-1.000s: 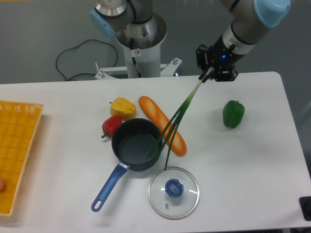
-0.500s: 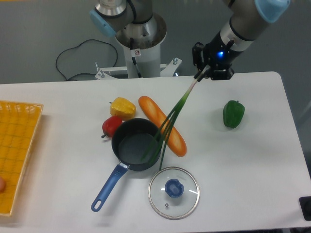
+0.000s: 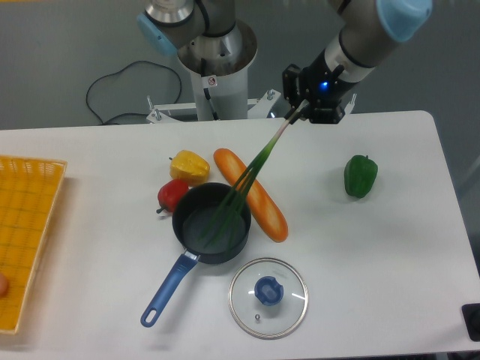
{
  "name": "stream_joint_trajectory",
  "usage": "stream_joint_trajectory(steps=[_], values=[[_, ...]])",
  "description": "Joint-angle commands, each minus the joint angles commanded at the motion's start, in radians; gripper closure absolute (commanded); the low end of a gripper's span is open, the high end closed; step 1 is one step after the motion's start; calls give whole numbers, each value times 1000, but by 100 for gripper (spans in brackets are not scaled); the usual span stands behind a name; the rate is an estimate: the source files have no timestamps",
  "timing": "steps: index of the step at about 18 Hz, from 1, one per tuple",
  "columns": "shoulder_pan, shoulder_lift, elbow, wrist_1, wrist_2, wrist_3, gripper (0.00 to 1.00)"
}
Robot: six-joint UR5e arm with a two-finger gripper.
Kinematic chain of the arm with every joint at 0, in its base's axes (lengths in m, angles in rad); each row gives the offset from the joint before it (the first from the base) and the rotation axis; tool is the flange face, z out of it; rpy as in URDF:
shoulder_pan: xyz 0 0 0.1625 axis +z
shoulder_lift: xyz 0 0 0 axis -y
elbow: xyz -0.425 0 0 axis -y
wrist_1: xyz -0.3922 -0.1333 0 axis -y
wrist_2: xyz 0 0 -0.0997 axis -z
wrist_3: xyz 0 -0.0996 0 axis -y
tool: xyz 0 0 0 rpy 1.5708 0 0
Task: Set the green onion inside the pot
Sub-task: 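Carry the green onion toward the dark saucepan, leaves swinging over it, then lower the green onion leaves into the saucepan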
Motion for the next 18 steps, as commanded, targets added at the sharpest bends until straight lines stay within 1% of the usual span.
stream_joint_trajectory(steps=[1, 5, 7, 18], values=[[-6, 0, 0, 0, 25, 3, 89], [-21, -3, 0, -11, 37, -5, 89], [-25, -3, -2, -14, 61, -5, 88], [-34, -12, -8, -6, 82, -21, 88]])
